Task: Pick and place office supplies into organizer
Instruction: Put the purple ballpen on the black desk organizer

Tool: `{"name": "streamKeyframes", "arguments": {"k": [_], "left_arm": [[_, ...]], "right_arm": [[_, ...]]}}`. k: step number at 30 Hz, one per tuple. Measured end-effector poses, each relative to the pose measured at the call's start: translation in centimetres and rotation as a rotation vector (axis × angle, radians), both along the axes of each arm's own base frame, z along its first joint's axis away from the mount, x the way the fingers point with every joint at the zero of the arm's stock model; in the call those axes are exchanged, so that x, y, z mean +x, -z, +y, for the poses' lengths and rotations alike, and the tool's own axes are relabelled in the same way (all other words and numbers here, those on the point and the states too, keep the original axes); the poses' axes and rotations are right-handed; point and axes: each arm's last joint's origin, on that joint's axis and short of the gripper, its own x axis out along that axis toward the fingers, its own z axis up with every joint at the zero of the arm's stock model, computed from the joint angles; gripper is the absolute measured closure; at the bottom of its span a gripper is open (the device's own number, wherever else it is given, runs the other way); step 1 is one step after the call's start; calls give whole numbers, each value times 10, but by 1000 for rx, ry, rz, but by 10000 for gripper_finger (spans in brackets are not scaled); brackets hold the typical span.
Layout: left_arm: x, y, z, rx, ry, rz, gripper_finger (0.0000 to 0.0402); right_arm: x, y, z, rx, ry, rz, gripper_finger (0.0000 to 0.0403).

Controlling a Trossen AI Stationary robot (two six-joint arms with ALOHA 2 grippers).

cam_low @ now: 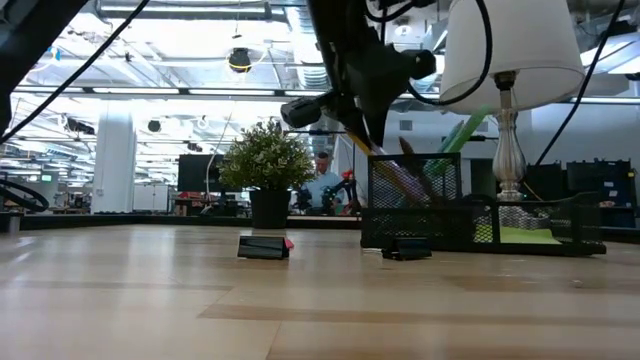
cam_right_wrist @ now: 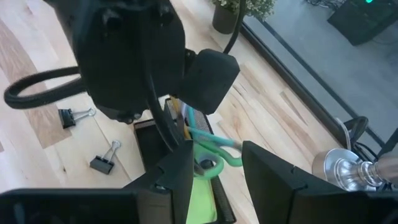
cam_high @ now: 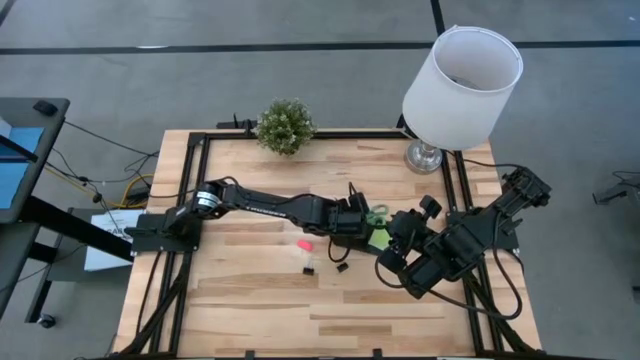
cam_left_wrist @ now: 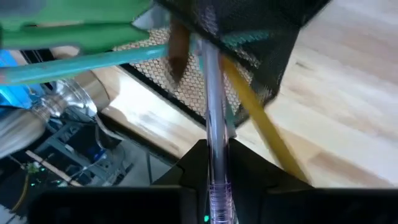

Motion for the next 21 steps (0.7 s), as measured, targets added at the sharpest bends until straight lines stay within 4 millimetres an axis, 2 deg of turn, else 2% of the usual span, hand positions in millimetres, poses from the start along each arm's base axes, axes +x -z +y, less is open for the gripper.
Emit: {"name": "streamKeyframes", "arguments": {"k": [9,21], "left_arm": [[2,2,1,12,-15,-18,350],[8,-3,-19,57,101,-54,349]], "right_arm": [[0,0,0,-1,0,-1,274],[0,0,0,-2,-1,0,274]]}}
